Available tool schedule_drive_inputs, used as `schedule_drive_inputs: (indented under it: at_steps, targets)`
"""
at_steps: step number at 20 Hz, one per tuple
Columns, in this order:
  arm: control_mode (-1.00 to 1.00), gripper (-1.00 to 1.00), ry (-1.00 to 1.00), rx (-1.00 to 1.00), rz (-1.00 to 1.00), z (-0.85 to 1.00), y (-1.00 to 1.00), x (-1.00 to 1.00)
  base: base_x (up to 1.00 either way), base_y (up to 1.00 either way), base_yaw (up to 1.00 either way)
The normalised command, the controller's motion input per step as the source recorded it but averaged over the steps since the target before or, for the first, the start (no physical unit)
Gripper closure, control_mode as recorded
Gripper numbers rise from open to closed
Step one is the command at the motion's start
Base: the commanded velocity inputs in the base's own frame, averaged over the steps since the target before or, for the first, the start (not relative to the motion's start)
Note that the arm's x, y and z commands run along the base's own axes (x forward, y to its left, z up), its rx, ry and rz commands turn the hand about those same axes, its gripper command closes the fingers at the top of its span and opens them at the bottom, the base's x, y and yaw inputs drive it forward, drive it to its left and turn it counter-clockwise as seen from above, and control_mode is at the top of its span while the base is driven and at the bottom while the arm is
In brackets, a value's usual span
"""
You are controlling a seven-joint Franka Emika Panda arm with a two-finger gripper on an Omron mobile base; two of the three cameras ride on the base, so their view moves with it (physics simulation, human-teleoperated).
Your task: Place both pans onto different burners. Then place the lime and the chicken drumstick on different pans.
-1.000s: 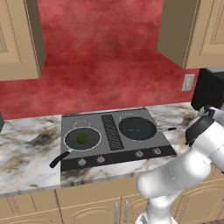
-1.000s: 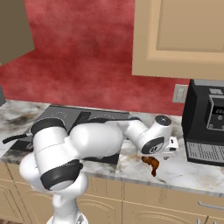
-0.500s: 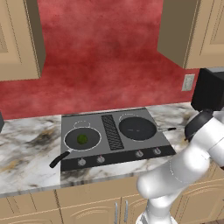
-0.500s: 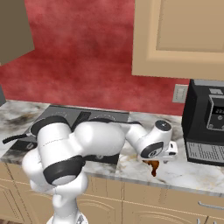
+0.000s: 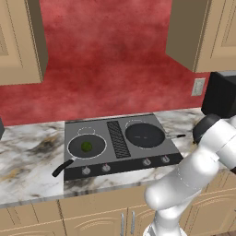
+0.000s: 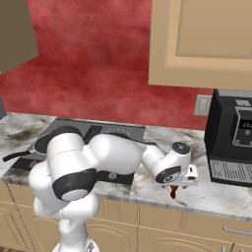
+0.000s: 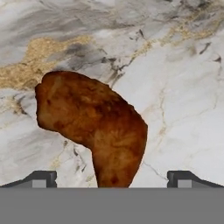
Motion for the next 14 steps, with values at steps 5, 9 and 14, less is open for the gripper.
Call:
schedule_drive_inputs:
  at_steps: [5,9,14]
  targets:
    - [-1.0,-1.0,0.0,0.0,0.0,-0.21,0.0,0.12,0.0,0.0,0.0]
    - [-1.0,-1.0,0.0,0.0,0.0,-0.14,0.0,0.18,0.0,0.0,0.0]
    - [-1.0,-1.0,0.0,0.0,0.0,-0.08,-0.02,0.19,0.0,0.0,0.0]
